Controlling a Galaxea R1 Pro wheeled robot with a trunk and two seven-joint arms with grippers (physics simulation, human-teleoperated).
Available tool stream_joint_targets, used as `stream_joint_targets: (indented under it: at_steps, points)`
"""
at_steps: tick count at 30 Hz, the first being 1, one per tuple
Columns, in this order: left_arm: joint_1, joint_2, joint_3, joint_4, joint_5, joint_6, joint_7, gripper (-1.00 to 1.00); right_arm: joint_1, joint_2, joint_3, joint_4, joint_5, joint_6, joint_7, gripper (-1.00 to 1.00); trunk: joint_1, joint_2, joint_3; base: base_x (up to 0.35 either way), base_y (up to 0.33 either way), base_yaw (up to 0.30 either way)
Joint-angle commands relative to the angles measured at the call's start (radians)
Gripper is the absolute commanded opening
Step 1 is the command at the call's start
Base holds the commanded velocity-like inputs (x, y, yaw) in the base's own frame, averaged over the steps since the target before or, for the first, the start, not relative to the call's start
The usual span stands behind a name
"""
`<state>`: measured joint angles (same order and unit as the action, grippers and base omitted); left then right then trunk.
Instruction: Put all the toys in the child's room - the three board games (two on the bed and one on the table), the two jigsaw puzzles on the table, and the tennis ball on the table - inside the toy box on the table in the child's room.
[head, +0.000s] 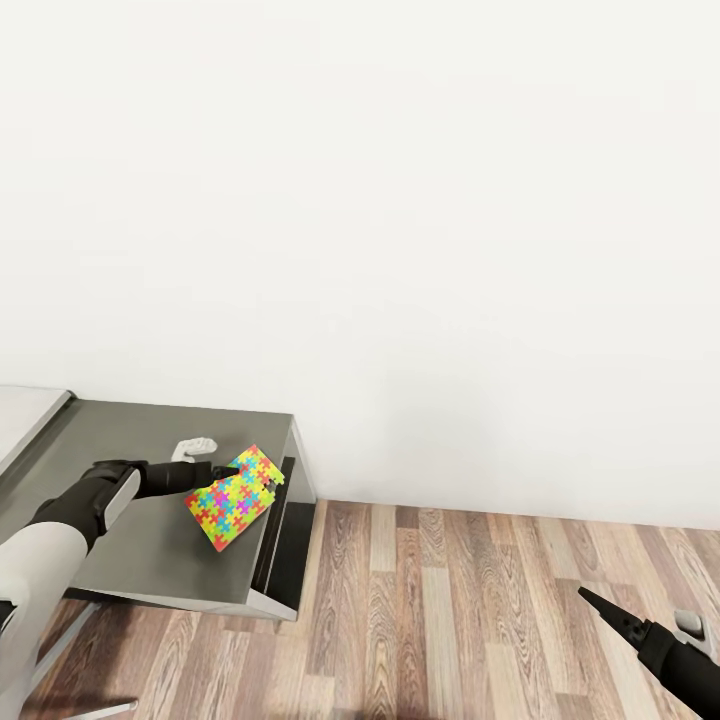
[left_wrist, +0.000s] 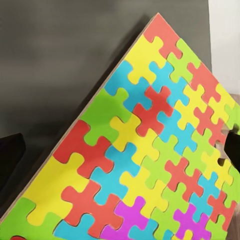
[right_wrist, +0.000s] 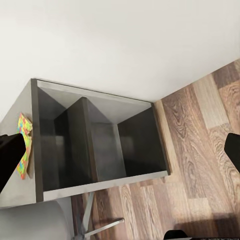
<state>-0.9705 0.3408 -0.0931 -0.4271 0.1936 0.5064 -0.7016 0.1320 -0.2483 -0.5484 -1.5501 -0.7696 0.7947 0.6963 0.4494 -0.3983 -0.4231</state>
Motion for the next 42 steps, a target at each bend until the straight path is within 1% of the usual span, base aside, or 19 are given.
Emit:
stream_joint_targets:
  at_steps: [1, 12, 14, 19, 24, 42]
  points:
    - [-0.001, 0.001, -0.007, -0.001, 0.01, 0.007, 0.001, 1.0, 0.0, 0.0, -0.001, -0.001, -0.004, 0.006, 0.0, 1.0, 0.001, -0.002, -0.001, 0.0, 0.0, 0.0]
    - [-0.001, 0.005, -0.008, 0.0, 0.01, 0.006, -0.005, 1.0, 0.0, 0.0, -0.001, -0.001, -0.004, 0.006, 0.0, 1.0, 0.001, -0.002, -0.001, 0.0, 0.0, 0.0]
    - [-0.001, 0.006, -0.008, 0.0, 0.01, 0.006, -0.015, 1.0, 0.0, 0.0, -0.001, -0.001, -0.004, 0.006, 0.0, 1.0, 0.001, -0.002, -0.001, 0.0, 0.0, 0.0]
    - [-0.001, 0.007, -0.008, 0.001, 0.009, 0.007, -0.067, 1.0, 0.0, 0.0, -0.001, -0.001, -0.004, 0.006, 0.0, 1.0, 0.001, -0.002, -0.001, 0.0, 0.0, 0.0]
    - [-0.001, 0.009, -0.008, 0.001, 0.009, 0.007, -0.083, 1.0, 0.0, 0.0, -0.001, -0.002, -0.004, 0.006, 0.0, 1.0, 0.001, -0.002, -0.001, 0.0, 0.0, 0.0]
    - [0.0, 0.014, -0.009, 0.001, 0.009, 0.006, -0.1, 1.0, 0.0, 0.0, -0.001, -0.002, -0.004, 0.006, 0.0, 1.0, 0.001, -0.002, -0.001, 0.0, 0.0, 0.0]
